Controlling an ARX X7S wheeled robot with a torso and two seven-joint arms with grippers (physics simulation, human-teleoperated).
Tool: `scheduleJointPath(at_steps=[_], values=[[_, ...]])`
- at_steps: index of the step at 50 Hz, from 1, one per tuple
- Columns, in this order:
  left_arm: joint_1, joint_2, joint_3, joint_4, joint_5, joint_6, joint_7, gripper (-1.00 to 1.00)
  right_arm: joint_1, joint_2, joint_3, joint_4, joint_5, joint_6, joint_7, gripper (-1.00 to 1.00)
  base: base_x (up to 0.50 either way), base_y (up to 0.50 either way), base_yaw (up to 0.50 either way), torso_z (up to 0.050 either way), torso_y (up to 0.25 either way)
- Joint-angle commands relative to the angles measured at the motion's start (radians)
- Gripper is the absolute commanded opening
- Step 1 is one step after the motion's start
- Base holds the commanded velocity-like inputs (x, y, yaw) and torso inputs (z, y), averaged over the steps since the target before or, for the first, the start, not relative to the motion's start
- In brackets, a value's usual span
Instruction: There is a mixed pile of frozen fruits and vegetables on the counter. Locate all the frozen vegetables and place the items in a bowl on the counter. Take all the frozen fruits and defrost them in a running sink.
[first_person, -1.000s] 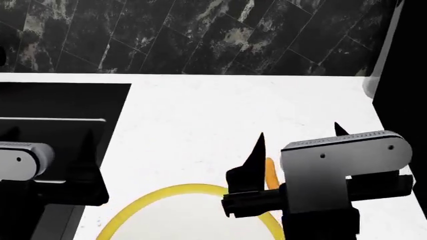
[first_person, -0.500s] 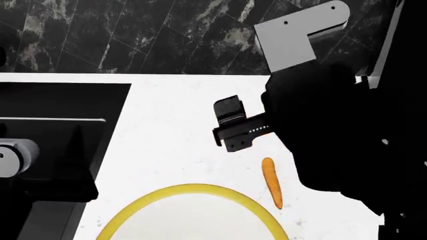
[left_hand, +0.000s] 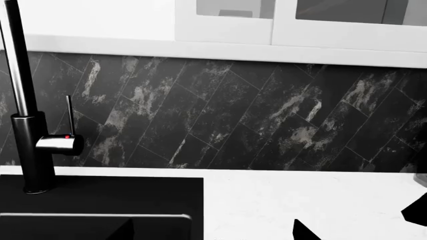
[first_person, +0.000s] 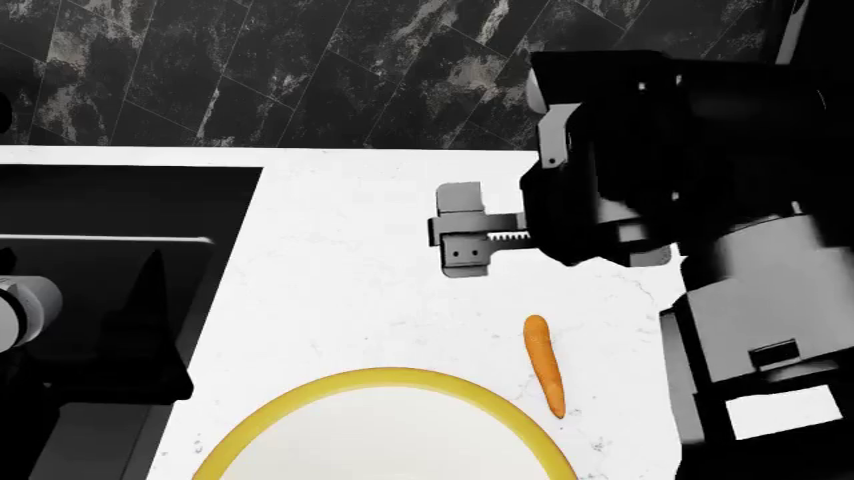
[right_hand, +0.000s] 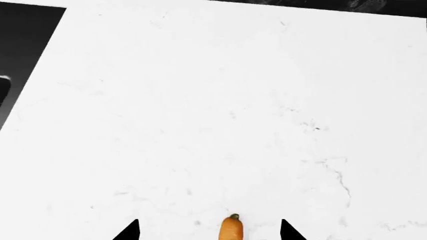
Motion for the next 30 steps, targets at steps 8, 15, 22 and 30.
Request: scheduleJointPath(at_steps=[8,15,22,30], values=[[0.008,0.008,-0.042,-0.006,-0.017,0.030,0.017,1.00,0.006,-0.126,0.204,0.308,-0.458,-0.073,-0.280,1.00,0.00,0.00,0.00,0.000,0.000],[0.008,-0.001,-0.060,-0.001,-0.031,0.026,0.014,1.00,-0.028,-0.151,0.339,0.308,-0.661,-0.056,-0.345,1.00,0.00,0.00,0.00,0.000,0.000],[0.032,-0.012,-0.044,-0.021,-0.013,0.075,0.022,1.00,-0.040,-0.174,0.402,0.308,-0.792,-0.035,-0.415,1.00,0.00,0.00,0.00,0.000,0.000],[0.050,-0.021,-0.035,-0.042,-0.007,0.105,0.029,1.00,-0.070,-0.164,0.459,0.308,-0.866,-0.039,-0.433,1.00,0.00,0.00,0.00,0.000,0.000]])
